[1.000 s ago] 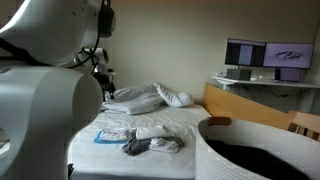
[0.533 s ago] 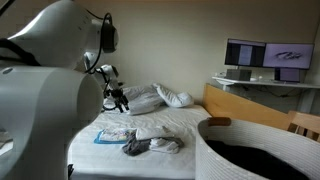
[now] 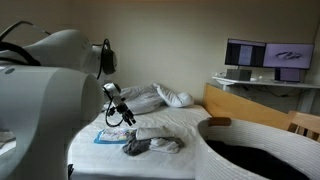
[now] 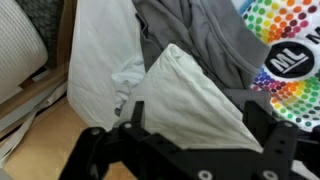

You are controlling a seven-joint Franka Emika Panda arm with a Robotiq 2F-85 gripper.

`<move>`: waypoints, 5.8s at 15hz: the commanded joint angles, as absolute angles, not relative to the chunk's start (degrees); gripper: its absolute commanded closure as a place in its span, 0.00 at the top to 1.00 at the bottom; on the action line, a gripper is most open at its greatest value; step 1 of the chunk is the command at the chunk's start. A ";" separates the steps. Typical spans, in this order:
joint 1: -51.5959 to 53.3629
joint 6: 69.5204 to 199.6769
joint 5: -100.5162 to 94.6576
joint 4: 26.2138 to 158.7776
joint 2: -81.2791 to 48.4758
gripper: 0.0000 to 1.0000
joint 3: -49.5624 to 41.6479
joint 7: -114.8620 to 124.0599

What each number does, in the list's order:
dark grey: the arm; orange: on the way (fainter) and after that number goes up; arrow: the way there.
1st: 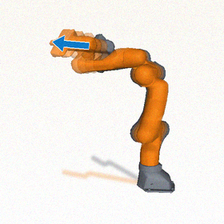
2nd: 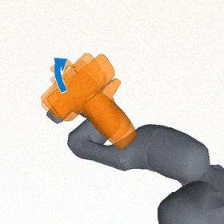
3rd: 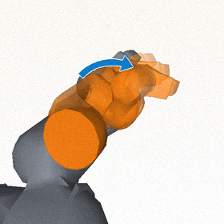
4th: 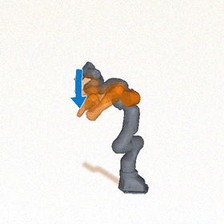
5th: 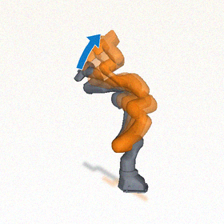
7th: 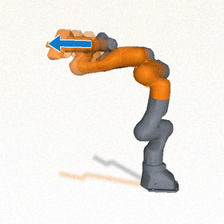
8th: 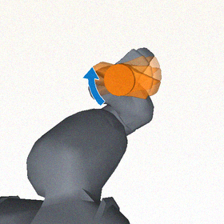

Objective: Put the clothes in the laundry bag

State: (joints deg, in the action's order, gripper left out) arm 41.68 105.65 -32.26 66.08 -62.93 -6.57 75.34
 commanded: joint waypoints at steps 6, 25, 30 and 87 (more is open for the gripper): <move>43.09 98.21 -32.51 54.38 -72.34 1.00 -10.91 76.06; 41.47 86.98 -32.75 38.75 -85.27 1.00 -13.79 76.23; 39.68 80.54 -33.36 38.84 -85.19 1.00 -15.43 77.19; 42.55 88.60 -42.62 32.70 -85.63 1.00 -13.71 6.85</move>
